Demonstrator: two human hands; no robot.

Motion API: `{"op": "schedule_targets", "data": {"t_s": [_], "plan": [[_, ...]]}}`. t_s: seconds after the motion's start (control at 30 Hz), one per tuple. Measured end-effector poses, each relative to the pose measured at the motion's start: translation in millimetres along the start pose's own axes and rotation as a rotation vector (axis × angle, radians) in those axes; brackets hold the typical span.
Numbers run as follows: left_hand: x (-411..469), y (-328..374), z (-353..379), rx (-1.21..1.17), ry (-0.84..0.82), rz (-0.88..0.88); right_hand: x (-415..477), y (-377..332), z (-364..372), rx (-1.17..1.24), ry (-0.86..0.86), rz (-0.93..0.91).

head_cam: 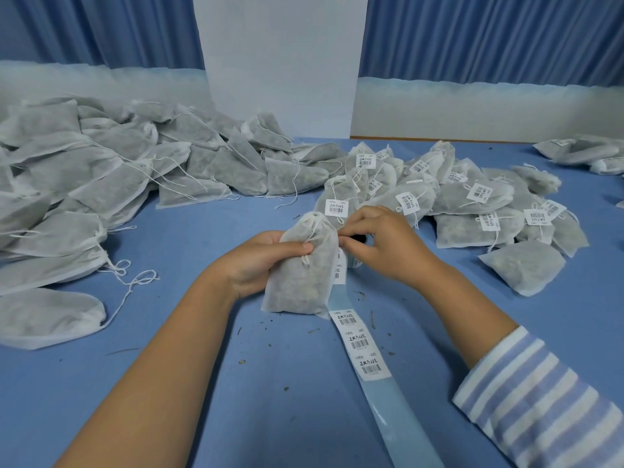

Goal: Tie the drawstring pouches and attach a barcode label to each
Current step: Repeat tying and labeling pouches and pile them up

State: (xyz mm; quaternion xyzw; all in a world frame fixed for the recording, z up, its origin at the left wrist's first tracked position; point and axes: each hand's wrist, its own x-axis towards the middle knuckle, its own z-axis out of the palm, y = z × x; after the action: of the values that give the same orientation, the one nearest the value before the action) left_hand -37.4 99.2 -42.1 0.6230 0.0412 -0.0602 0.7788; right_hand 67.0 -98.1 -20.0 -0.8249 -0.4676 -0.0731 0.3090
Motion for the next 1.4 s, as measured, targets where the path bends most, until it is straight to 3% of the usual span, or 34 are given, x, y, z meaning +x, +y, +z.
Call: {"op": "schedule_targets", "data": {"t_s": [0.63,1.4], "plan": [[-2.3,3.9,8.3,0.230,-0.011,0.036,2.1,-0.3,1.5,-0.107,0.056,-0.011],[-2.5,3.7,3.8,0.136,-0.003,-0.026,6.7,0.5,-0.3,0.425,0.186,0.310]]}}
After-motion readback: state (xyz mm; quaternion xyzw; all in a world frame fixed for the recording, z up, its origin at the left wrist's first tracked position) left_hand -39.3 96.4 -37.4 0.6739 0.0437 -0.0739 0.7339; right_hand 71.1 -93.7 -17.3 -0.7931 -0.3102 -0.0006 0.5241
